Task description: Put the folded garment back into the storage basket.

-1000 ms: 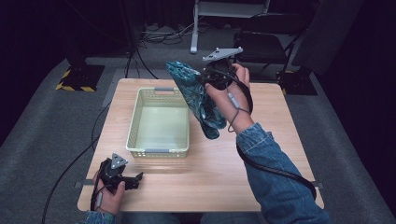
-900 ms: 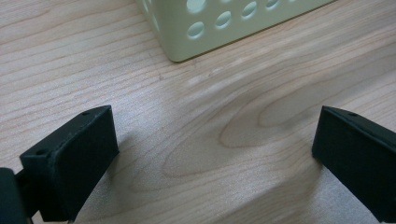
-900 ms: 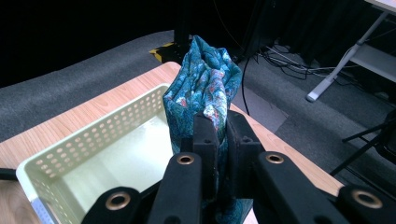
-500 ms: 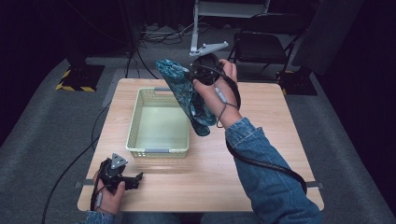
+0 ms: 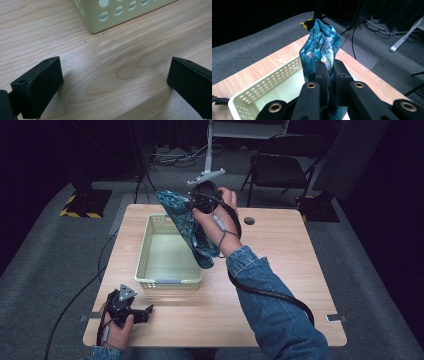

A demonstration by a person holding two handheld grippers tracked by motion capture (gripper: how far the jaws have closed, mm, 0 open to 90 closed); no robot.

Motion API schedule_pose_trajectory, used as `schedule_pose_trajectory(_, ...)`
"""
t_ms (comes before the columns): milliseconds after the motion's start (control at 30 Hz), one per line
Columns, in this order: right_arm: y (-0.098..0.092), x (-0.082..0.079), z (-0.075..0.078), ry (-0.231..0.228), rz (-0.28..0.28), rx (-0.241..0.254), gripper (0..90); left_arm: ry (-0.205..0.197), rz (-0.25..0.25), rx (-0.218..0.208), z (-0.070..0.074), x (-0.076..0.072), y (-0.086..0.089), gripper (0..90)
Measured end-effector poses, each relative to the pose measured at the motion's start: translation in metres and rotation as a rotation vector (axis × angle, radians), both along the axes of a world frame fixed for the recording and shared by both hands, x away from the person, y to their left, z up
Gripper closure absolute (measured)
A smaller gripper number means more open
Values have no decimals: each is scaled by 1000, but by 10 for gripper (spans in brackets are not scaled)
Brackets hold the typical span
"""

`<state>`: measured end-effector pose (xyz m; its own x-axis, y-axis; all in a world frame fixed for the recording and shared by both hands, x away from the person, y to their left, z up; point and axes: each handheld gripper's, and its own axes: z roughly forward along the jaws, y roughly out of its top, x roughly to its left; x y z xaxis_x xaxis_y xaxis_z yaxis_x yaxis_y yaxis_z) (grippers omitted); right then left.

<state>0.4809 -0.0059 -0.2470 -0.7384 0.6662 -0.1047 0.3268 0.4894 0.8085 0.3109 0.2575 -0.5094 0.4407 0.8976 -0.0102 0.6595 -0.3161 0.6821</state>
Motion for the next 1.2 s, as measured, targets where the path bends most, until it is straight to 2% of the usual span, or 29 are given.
schedule_pose_trajectory(633, 23, 14, -33, 59, -6, -34, 841, 0, -6, -2, 0, 0, 0, 2)
schedule_pose_trajectory(933, 34, 25, -54, 94, -24, -71, 840, 0, -7, -2, 0, 0, 0, 2)
schedule_pose_trajectory(1200, 36, 30, -64, 91, -42, -95, 839, 0, -7, -3, 0, 0, 0, 2)
